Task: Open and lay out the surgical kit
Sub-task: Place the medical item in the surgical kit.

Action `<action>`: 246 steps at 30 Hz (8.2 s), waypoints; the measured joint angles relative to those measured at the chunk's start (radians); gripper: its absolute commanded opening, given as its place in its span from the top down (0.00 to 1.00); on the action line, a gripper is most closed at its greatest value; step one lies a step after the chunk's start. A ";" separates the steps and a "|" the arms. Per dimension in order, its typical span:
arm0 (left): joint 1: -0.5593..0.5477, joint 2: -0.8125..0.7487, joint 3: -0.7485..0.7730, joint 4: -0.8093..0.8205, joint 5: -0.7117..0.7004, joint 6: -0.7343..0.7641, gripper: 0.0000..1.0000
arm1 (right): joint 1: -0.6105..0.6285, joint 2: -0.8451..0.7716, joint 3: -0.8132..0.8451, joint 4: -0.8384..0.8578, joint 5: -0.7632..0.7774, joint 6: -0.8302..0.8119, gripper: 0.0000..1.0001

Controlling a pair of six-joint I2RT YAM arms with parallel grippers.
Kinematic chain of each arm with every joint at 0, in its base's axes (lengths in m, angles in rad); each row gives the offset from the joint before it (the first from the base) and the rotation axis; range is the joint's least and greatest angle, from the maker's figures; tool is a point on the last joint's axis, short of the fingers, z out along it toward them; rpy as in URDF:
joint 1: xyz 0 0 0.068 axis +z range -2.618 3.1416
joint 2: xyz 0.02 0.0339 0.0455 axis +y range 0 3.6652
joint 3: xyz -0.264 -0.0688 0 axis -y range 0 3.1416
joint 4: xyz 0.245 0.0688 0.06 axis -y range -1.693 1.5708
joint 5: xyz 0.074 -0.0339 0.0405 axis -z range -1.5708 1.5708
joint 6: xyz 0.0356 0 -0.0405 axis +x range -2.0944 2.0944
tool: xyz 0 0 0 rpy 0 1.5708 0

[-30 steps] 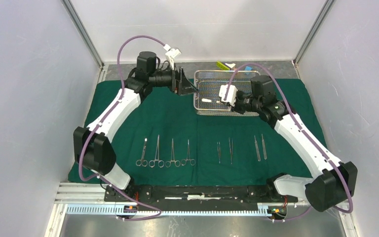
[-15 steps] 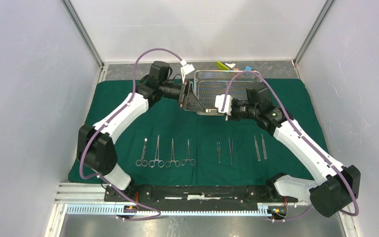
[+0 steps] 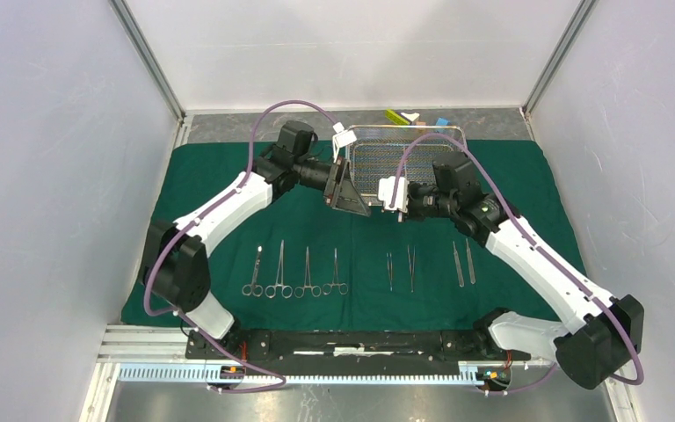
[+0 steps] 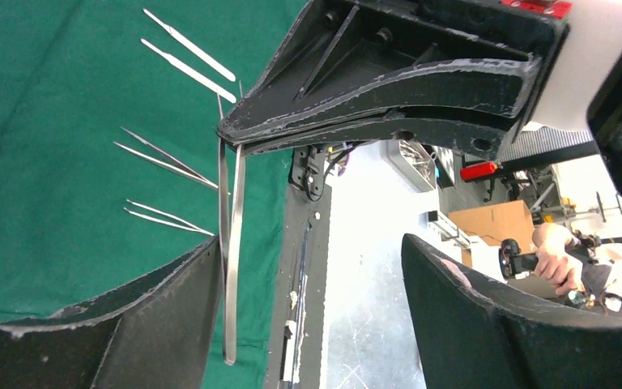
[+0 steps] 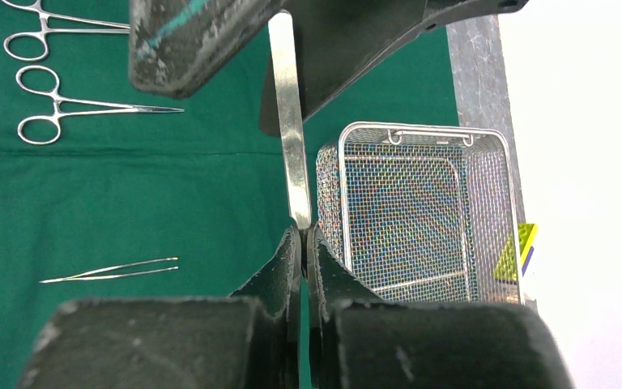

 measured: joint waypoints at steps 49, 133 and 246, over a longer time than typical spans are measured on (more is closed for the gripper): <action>-0.005 -0.145 -0.101 -0.048 -0.402 0.200 0.98 | -0.013 -0.059 -0.002 0.040 0.161 0.217 0.30; -0.191 -0.438 -0.445 0.117 -0.778 0.962 0.98 | -0.104 0.523 -0.263 1.428 -0.606 1.784 0.79; -0.325 -0.243 -0.408 0.114 -0.951 0.011 0.98 | -0.586 -0.020 -0.208 0.337 -0.226 0.734 0.05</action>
